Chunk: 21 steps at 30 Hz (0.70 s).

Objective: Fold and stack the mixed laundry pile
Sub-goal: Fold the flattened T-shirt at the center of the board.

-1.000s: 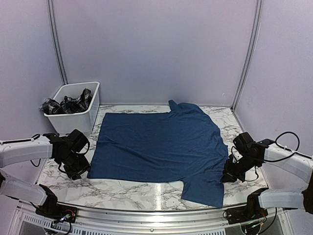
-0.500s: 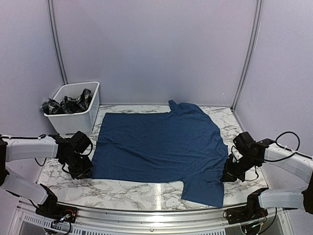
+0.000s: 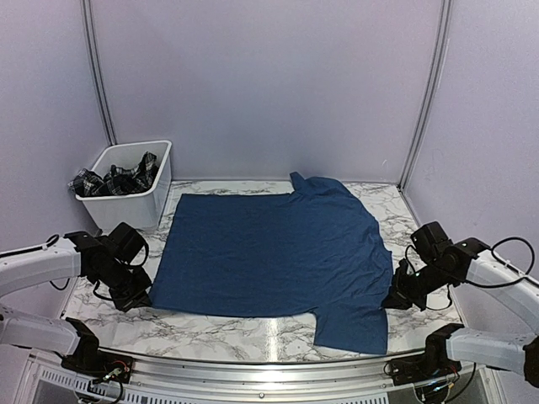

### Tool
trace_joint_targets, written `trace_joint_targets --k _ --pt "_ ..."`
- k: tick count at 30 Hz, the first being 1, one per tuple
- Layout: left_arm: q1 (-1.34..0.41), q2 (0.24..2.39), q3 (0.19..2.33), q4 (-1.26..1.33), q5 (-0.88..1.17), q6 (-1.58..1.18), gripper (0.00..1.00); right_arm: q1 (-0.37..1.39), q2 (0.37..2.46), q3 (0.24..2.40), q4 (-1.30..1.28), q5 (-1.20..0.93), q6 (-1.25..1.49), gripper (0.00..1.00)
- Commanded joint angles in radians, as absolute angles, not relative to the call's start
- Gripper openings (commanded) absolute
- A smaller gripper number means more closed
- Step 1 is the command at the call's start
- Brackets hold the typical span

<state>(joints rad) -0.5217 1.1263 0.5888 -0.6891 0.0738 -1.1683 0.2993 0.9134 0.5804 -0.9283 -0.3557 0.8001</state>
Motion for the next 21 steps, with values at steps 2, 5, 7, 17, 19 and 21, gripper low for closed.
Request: trace_joint_targets --k 2,5,7,17,19,21 --pt "-0.489 1.111 0.690 -0.796 0.079 -1.166 0.00 0.295 0.909 0.710 -0.964 -0.344 0.809 0.00" --pt "-0.462 1.140 0.742 -0.796 0.076 -1.136 0.00 0.247 0.953 0.765 -0.963 -0.345 0.772 0.00" --pt "-0.452 1.179 0.791 -0.796 0.064 -1.098 0.00 0.210 0.989 0.792 -0.953 -0.356 0.741 0.00" --pt "-0.367 1.405 1.003 -0.787 0.045 -0.975 0.00 0.087 1.275 1.007 -0.874 -0.386 0.615 0.00" --pt "-0.352 1.450 1.030 -0.780 0.043 -0.961 0.00 0.076 1.335 1.047 -0.857 -0.399 0.603 0.00" --pt "-0.339 1.489 1.061 -0.773 0.044 -0.948 0.00 0.072 1.396 1.086 -0.839 -0.418 0.593 0.00"
